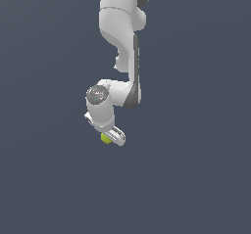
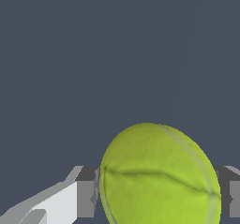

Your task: Pick up the object and move it to a goal position.

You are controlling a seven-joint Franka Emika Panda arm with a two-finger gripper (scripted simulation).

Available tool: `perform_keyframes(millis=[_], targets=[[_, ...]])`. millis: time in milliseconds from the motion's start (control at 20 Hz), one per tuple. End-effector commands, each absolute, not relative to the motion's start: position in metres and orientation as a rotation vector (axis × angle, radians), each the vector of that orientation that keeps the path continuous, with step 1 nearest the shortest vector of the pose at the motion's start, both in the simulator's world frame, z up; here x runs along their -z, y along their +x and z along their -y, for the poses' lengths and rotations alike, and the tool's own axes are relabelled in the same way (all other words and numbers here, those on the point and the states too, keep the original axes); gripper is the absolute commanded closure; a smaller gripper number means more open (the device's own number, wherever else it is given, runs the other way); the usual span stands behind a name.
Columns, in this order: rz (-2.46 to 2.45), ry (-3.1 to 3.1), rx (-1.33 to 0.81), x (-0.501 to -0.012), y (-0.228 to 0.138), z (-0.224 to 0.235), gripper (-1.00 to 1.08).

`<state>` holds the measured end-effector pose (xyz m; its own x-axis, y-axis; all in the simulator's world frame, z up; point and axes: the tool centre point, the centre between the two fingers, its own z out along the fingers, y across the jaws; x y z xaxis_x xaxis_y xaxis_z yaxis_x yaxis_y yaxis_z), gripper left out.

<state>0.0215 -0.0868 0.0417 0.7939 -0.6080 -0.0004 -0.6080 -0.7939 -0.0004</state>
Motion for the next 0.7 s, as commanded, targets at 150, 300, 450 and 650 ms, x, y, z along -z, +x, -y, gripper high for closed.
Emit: perform_keyframes(millis=[150,300,450,650], targets=[[-1.01,-2.975,0.0,-0.041,0.022,0.088,1.08],[-1.008,-2.975,0.0,-0.042,0.022,0.087,1.08],[-1.015,-2.973,0.005,-0.044,0.023,0.087,1.08],[-1.048,-2.962,0.028,-0.053,0.027,0.085,1.08]])
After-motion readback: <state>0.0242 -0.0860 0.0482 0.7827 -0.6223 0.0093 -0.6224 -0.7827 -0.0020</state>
